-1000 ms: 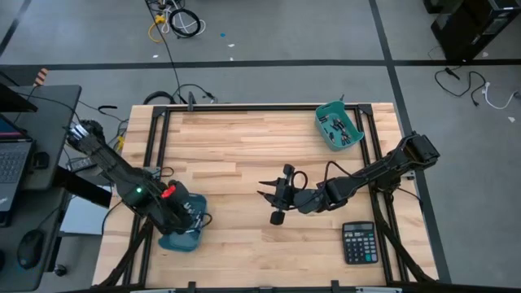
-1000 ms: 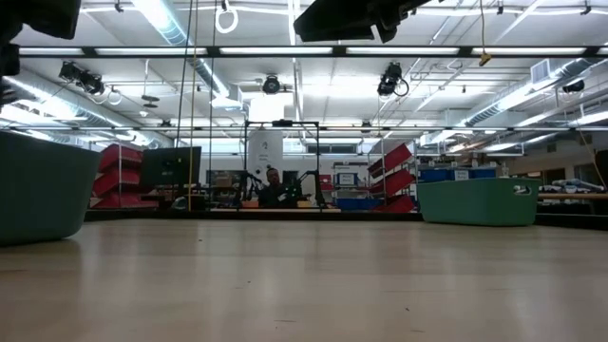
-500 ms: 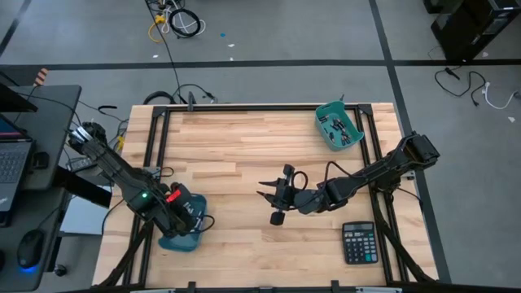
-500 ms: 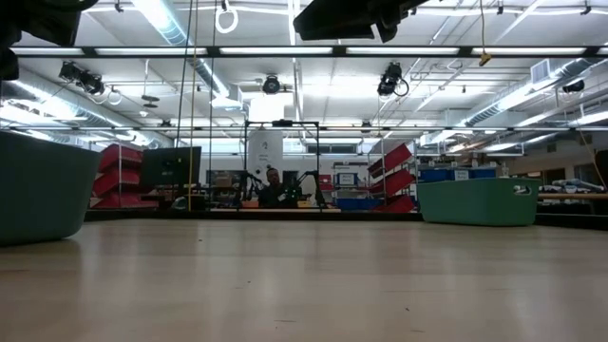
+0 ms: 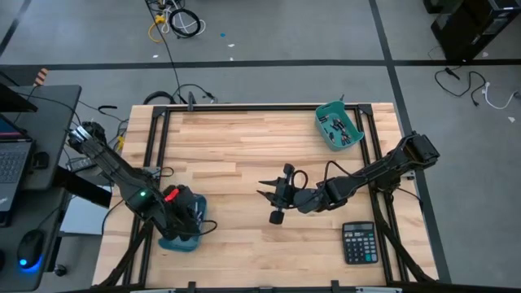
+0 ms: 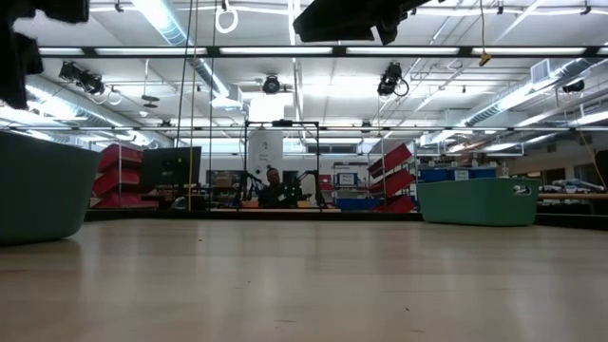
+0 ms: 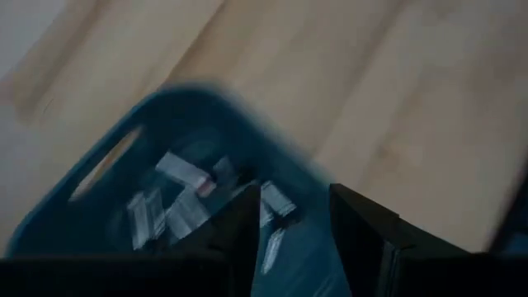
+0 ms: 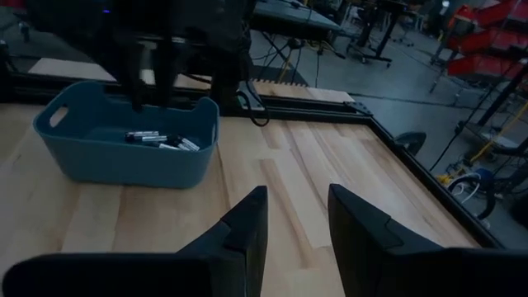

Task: Sort batteries
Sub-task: Adjust the blue bin

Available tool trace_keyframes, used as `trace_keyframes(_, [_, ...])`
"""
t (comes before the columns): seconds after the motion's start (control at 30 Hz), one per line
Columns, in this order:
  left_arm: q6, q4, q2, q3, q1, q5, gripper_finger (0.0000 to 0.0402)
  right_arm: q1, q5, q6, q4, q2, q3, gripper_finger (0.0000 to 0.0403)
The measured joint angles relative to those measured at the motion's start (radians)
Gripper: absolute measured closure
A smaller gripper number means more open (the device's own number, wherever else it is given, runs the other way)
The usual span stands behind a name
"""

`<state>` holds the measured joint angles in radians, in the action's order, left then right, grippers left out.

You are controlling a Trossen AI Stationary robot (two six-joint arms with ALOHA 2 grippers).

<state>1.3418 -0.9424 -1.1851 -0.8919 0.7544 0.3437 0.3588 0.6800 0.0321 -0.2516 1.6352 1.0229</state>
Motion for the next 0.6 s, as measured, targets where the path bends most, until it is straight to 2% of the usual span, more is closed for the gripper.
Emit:
trace_keyframes(0.13, [-0.156,0.067,0.000,-0.063,-0.002,0.108,0.0254,-0.036,-0.001,0.101,0.029,-0.006,0.000,0.0289])
trace_keyframes(0.37, [-0.487,0.081,0.002,-0.149,-0.037,0.411,0.0254,-0.153,-0.057,0.265,0.247,-0.075,0.000,0.0293])
trace_keyframes(0.5, [-0.691,0.087,0.002,-0.151,-0.150,0.455,0.0254,-0.269,-0.155,0.366,0.474,-0.131,0.024,0.0307])
trace_keyframes(0.6, [-0.854,0.093,0.002,-0.151,-0.261,0.464,0.0254,-0.358,-0.204,0.366,0.598,-0.164,0.025,0.0321])
